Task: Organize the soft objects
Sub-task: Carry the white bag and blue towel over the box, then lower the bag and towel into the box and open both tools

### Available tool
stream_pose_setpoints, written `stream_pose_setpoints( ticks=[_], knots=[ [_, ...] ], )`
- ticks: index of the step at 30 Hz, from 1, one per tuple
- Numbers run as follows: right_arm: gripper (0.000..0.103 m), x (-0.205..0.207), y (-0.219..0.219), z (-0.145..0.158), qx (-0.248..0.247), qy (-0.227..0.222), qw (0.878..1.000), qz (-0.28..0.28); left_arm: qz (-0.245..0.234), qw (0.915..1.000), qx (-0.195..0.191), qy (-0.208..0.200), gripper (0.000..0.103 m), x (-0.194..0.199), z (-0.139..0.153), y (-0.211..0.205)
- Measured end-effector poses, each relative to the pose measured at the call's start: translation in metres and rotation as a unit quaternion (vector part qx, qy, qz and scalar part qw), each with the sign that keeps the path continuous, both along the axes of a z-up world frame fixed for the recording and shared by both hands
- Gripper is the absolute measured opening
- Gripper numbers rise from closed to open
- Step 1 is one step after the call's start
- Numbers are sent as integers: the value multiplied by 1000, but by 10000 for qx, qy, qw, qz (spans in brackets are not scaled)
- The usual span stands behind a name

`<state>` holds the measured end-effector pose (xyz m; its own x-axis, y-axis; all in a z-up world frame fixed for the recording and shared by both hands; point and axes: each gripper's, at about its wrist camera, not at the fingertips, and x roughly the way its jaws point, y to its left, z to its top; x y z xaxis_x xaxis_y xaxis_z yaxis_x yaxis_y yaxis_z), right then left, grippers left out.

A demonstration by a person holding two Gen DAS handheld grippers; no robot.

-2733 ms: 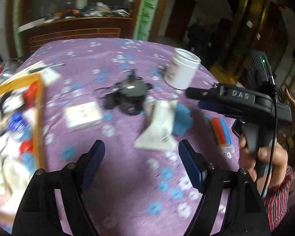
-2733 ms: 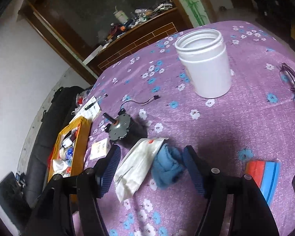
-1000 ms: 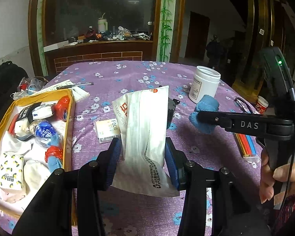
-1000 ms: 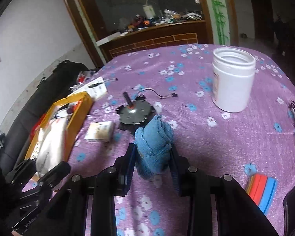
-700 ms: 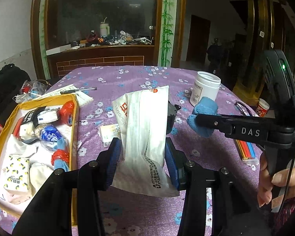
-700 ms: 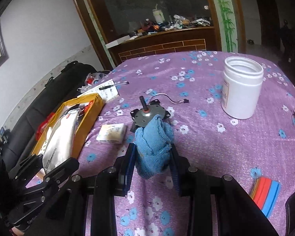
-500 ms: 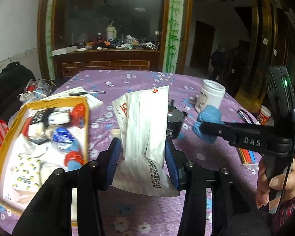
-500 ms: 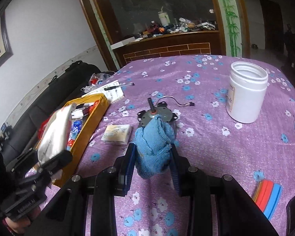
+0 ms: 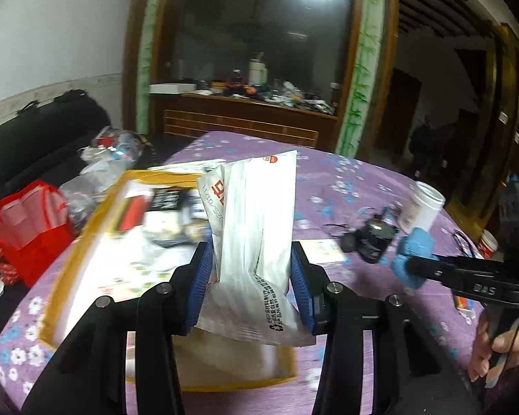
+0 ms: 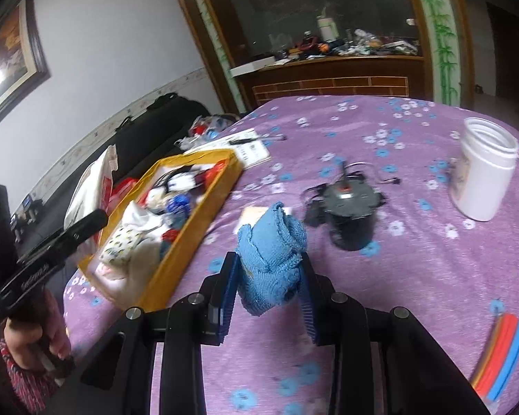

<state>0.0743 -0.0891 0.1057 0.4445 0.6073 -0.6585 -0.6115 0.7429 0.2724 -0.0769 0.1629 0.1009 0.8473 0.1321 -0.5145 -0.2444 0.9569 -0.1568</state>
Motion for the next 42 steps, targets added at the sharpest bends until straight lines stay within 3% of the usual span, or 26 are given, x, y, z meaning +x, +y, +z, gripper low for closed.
stream_pose_setpoints(
  ticks=[10,22,37,40,42],
  knots=[
    [34,-28,86,14,15,104,9976,681,798,9963,-180,255,43,-27,-32,78],
    [34,-36,194,-7,-395,214,9926,1126,964,9925,-329,674,43,-28,-66,102],
    [37,-9,224,-43,-639,450,9927,916,893,9917,-425,823,44,-21,-72,107],
    [42,-9,222,-43,-633,444,9930,896,910,9917,-409,817,44,-20,-72,107],
    [51,-9,220,-42,-592,485,9931,889,922,9917,-395,807,44,-21,-71,107]
  ],
)
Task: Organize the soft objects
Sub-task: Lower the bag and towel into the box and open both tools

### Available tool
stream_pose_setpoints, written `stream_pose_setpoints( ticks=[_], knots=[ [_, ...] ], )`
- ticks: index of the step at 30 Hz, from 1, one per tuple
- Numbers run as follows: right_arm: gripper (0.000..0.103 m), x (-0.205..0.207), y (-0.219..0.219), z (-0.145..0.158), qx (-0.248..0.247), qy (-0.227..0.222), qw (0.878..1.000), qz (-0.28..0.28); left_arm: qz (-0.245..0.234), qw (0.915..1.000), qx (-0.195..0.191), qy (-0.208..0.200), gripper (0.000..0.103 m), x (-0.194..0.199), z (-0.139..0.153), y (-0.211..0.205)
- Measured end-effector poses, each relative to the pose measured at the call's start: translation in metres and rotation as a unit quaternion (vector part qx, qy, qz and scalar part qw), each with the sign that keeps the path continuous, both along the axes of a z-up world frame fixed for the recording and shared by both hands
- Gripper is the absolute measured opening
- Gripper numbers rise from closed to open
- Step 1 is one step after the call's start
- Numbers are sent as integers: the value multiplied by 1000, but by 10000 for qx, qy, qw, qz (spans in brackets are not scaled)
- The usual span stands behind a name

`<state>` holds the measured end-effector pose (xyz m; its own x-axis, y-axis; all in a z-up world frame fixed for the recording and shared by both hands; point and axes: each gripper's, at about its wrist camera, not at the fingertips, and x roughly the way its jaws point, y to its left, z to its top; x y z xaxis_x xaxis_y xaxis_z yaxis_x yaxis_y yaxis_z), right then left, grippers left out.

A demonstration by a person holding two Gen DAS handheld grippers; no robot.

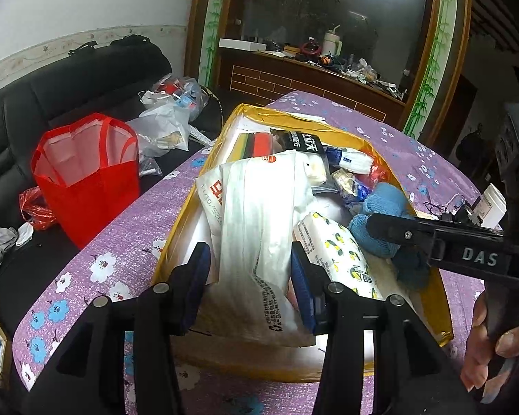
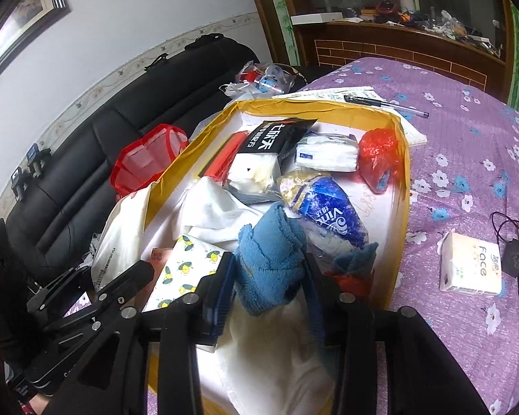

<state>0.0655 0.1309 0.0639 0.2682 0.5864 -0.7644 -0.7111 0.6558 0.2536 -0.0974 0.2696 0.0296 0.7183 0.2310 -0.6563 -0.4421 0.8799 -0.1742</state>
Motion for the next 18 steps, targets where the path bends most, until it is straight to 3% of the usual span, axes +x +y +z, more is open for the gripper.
stream_pose_setpoints(
  ticks=[12,16,18],
  knots=[
    [55,-7,-22,22,398,-61,9992,-29,75,9995,290,-33,46,-2,13,-12],
    [55,-8,-33,25,493,-46,9988,-58,125,9991,406,-81,59,-5,19,-17],
    [55,-9,-38,26,522,-39,9986,-88,122,9987,489,-106,59,-5,23,-21]
  ],
)
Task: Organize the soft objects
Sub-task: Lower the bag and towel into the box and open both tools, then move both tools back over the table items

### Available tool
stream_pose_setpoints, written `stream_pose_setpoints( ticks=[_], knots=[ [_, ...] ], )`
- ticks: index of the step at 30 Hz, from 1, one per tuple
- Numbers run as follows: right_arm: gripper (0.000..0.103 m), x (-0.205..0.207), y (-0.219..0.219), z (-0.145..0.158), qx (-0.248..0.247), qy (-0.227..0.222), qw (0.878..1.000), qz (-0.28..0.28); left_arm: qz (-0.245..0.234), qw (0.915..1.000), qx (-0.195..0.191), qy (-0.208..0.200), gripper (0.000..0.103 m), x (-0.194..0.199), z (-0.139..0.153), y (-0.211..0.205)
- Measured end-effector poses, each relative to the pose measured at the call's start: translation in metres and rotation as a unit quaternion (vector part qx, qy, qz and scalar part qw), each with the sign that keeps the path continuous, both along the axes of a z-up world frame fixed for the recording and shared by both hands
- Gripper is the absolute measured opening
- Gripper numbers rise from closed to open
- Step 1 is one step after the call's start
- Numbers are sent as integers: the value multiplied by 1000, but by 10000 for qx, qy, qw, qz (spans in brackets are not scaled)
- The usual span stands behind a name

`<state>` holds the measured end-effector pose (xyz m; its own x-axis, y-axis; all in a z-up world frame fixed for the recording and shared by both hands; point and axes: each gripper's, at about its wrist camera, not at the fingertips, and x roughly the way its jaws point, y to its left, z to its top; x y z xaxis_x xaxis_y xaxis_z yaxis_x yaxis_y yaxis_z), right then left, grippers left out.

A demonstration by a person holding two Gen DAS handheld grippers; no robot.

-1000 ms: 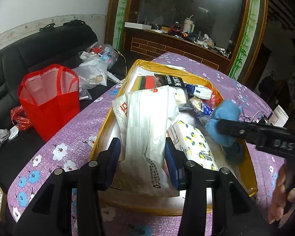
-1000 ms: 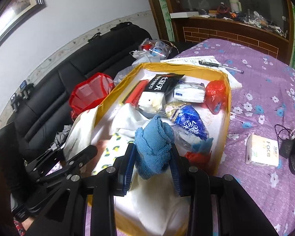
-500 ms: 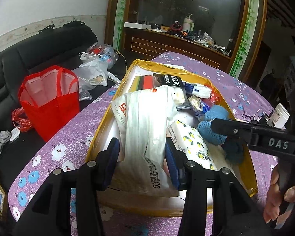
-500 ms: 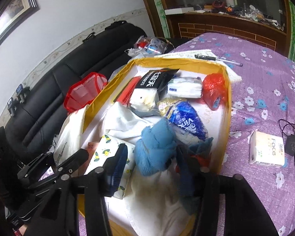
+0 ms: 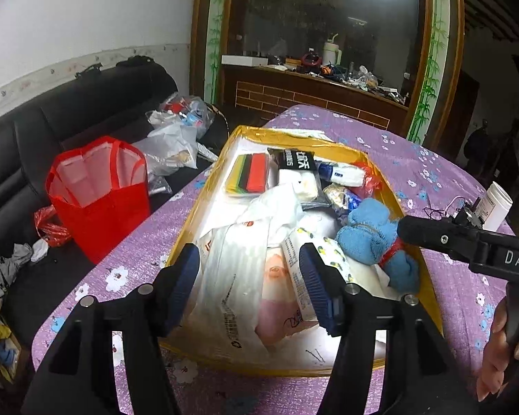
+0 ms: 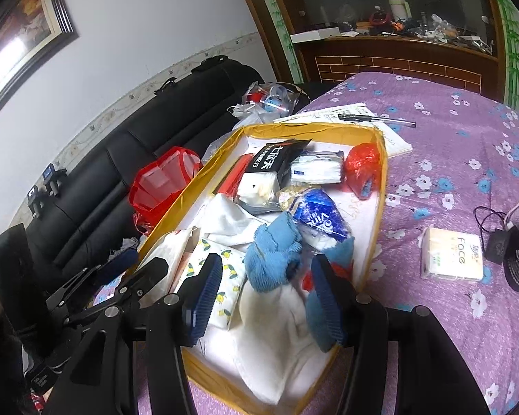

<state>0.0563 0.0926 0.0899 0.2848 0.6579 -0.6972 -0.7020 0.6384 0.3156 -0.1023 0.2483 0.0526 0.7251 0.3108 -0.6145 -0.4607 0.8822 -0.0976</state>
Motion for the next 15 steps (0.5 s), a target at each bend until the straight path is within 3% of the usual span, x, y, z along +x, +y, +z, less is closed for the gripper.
stream_pose_setpoints(
  ticks=[15],
  knots=[
    [57,1,-47,13,274,10,9994,-191,-136,9992,386,-1,59,1,18,-30]
  ],
)
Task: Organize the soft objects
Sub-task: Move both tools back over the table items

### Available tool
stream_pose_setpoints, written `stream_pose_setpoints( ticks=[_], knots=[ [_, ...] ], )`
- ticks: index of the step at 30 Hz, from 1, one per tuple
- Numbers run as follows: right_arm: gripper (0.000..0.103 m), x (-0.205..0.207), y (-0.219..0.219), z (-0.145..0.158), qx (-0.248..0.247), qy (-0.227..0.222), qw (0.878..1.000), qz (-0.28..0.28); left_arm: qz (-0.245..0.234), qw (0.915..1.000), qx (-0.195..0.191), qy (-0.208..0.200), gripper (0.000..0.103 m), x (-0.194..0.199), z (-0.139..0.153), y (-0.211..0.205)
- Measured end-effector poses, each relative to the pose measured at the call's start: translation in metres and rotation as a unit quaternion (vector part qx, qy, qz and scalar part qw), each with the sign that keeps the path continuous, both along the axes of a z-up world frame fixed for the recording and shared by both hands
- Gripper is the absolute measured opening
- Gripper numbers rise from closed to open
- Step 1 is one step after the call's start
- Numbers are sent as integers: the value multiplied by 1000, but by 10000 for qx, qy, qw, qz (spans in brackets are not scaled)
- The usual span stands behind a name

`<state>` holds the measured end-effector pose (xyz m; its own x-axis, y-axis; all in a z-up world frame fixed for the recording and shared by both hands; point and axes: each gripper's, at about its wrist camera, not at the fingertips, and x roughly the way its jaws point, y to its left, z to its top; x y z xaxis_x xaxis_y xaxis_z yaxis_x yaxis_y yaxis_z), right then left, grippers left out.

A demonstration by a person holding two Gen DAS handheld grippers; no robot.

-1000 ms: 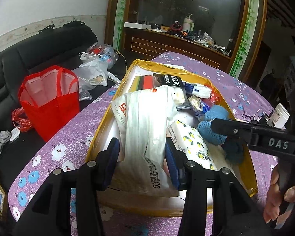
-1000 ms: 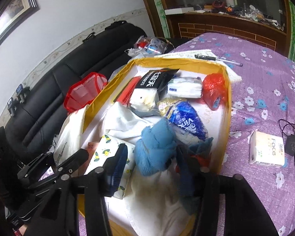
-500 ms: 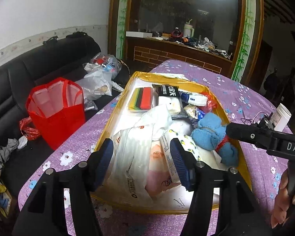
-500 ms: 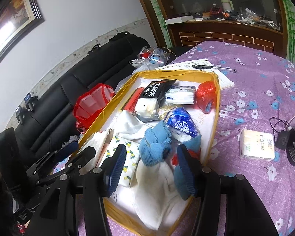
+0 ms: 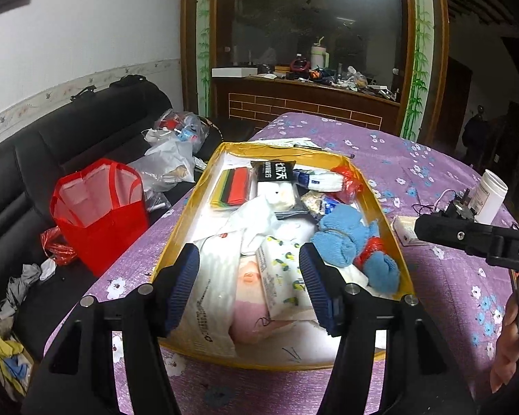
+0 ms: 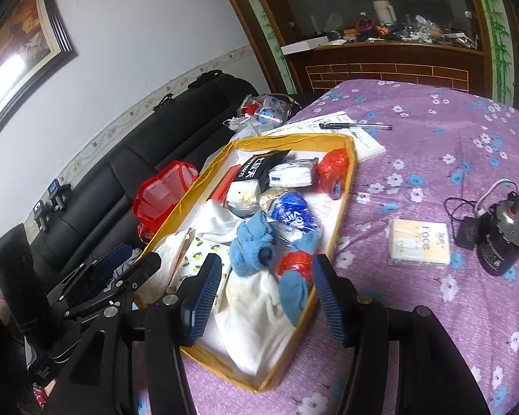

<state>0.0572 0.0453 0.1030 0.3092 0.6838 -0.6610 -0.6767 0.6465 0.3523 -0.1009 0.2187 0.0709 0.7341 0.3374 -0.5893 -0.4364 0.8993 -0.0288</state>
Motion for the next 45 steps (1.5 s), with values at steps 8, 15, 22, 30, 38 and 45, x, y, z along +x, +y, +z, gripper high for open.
stream_pose_setpoints(
  ticks=[8,15,22,30,38,45],
  knots=[
    [57,2,-34,3,-25,8,9999,-121,-183,9997,131,5,59,3,10,-22],
    [67,6,-94,9,-99,-148,9988,-453,-541,9983,213,104,59,15,16,-58],
    [69,22,-164,12,72,-103,9948,-1012,-1086,9934,97,352,59,31,12,-102],
    [72,49,-248,20,968,284,9756,-1950,-1832,9796,-348,754,59,73,9,-140],
    [73,48,-265,27,1249,321,9699,-2064,-1931,9719,-851,1041,68,159,8,-150],
    [75,53,-271,22,1253,431,9665,-2197,-1407,9696,-1319,1504,68,230,-33,-123]
  ],
)
